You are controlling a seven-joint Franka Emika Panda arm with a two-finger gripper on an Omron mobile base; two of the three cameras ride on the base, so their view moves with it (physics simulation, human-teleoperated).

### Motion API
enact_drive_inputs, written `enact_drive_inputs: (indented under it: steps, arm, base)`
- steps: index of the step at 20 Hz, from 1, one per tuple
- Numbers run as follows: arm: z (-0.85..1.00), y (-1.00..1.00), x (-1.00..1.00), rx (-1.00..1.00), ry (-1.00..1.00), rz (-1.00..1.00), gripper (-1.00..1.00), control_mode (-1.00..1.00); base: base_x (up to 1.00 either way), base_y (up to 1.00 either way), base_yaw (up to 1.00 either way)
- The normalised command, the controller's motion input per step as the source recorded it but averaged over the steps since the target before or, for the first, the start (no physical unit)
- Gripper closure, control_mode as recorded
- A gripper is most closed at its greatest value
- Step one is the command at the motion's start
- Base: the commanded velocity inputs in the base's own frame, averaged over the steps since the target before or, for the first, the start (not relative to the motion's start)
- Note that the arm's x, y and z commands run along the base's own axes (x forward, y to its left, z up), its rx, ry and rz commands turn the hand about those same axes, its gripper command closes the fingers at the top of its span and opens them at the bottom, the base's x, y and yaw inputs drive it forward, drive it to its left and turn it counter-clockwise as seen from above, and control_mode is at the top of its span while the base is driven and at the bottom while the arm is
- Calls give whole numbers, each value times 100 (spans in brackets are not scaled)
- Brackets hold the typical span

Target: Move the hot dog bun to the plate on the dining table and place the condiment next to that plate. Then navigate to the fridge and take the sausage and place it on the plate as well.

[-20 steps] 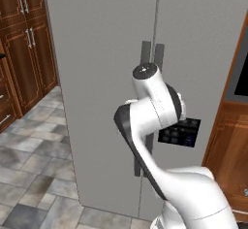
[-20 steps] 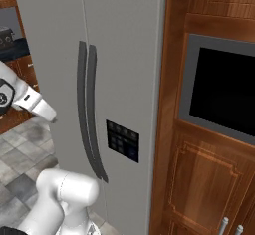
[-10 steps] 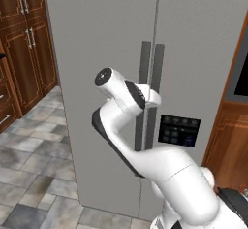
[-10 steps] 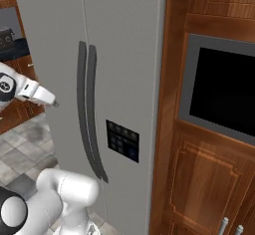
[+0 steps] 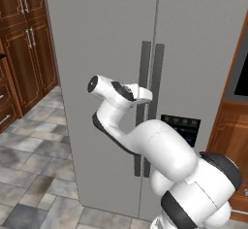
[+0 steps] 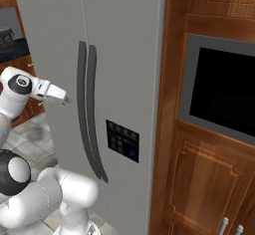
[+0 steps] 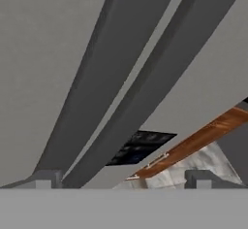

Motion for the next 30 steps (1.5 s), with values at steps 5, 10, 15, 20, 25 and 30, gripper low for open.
enact_drive_inputs:
  steps: [5, 10, 15, 20, 25, 30]
  arm:
    - [-25, -14, 19, -8, 0, -4, -100, -100]
    - [-3, 0, 25, -2, 0, 0, -100, -100]
    - [0, -12, 16, -2, 0, -1, -100, -100]
    - [0, -23, 3, -2, -1, -1, -100, -100]
    - [0, -20, 0, -3, -5, 0, -100, -100]
    - [0, -4, 9, -1, -6, 0, -100, -100]
  base:
    - [0, 0, 0]
    - [0, 0, 0]
    - [0, 0, 0]
    - [0, 0, 0]
    - [0, 0, 0]
    - [0, 0, 0]
